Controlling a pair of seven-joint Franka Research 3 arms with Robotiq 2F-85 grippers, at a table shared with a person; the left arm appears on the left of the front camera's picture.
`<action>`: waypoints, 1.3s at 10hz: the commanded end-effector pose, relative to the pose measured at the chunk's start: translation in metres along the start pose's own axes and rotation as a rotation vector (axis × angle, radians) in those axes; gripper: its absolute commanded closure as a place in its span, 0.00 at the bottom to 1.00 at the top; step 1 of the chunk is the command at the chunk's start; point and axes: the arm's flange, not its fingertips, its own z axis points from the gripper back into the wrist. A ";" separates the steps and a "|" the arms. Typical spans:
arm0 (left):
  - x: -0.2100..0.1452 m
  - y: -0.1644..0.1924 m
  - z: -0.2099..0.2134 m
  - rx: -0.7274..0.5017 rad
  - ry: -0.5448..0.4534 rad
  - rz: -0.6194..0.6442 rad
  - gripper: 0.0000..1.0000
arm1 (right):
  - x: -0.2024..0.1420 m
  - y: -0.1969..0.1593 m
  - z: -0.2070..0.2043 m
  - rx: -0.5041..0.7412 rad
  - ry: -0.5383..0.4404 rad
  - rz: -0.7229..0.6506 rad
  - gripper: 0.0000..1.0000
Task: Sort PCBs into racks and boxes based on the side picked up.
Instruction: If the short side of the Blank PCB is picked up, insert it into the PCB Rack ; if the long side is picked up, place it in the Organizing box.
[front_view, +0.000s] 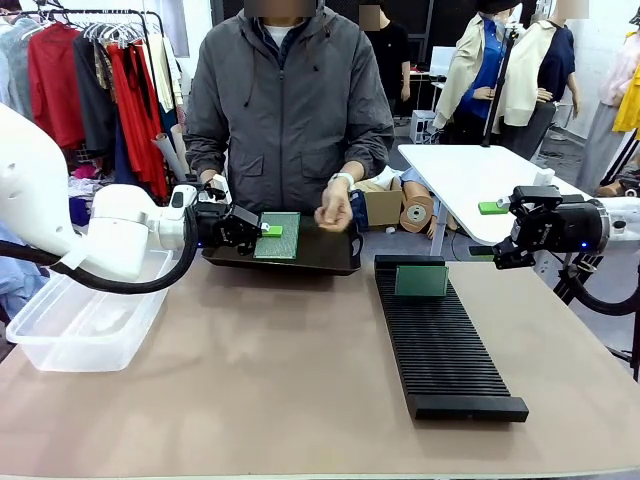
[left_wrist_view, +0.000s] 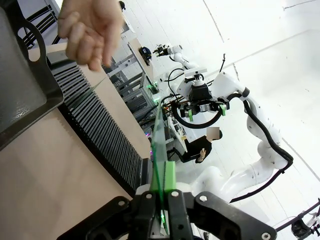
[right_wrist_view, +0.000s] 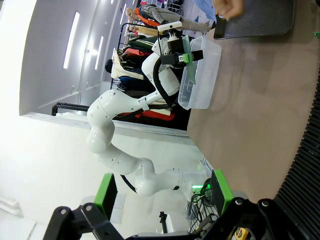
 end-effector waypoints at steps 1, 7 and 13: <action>0.000 -0.001 0.000 -0.004 0.002 -0.003 1.00 | 0.000 0.002 0.000 0.007 0.001 0.003 0.00; 0.023 -0.071 0.080 0.119 -0.131 0.018 1.00 | 0.000 0.002 0.000 0.007 0.001 0.003 0.00; -0.020 -0.149 0.177 0.382 -0.022 0.087 1.00 | 0.000 0.002 0.000 0.007 0.001 0.003 0.00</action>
